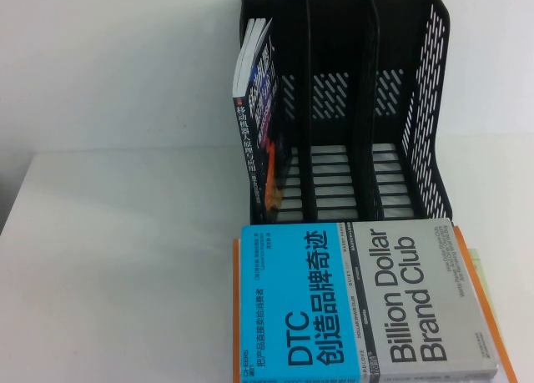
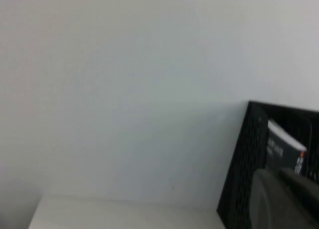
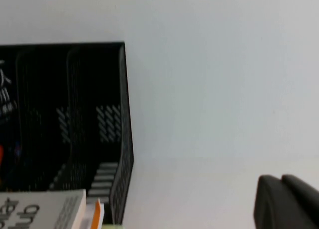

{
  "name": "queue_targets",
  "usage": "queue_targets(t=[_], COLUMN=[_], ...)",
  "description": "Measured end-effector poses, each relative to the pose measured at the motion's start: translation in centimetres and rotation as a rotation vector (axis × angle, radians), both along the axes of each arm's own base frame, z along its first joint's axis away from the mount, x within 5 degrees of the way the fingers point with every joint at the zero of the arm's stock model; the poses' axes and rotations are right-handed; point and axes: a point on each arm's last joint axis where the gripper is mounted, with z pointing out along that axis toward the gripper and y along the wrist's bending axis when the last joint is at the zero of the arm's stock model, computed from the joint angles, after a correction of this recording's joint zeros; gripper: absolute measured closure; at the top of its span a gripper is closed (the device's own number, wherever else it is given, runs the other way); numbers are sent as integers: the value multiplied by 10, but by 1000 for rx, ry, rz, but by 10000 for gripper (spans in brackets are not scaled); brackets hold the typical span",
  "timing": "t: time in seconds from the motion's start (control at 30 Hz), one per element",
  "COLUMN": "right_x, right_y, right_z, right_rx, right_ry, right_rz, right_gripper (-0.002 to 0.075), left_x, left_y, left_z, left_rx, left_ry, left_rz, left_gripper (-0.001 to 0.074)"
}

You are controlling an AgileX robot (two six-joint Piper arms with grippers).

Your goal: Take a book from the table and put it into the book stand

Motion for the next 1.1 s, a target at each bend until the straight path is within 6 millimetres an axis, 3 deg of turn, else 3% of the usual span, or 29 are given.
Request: queue_targets(t=[0.17, 0.37, 0.67, 1.1], right_x=[2, 22, 51, 105], right_y=[0, 6, 25, 47], right_z=[10, 6, -5, -31], right_rx=[42, 128, 177, 299], right_ry=[246, 540, 725, 897], right_rz=[-8, 22, 212, 429], right_gripper=[728, 728, 728, 728], left_x=[25, 55, 74, 72], left_y=[-5, -11, -25, -46], left_z=[-6, -27, -59, -47], left_rx=[-2, -103, -128, -260], left_ry=[170, 399, 783, 779], left_rz=[-17, -31, -118, -356], left_gripper=[738, 738, 738, 738])
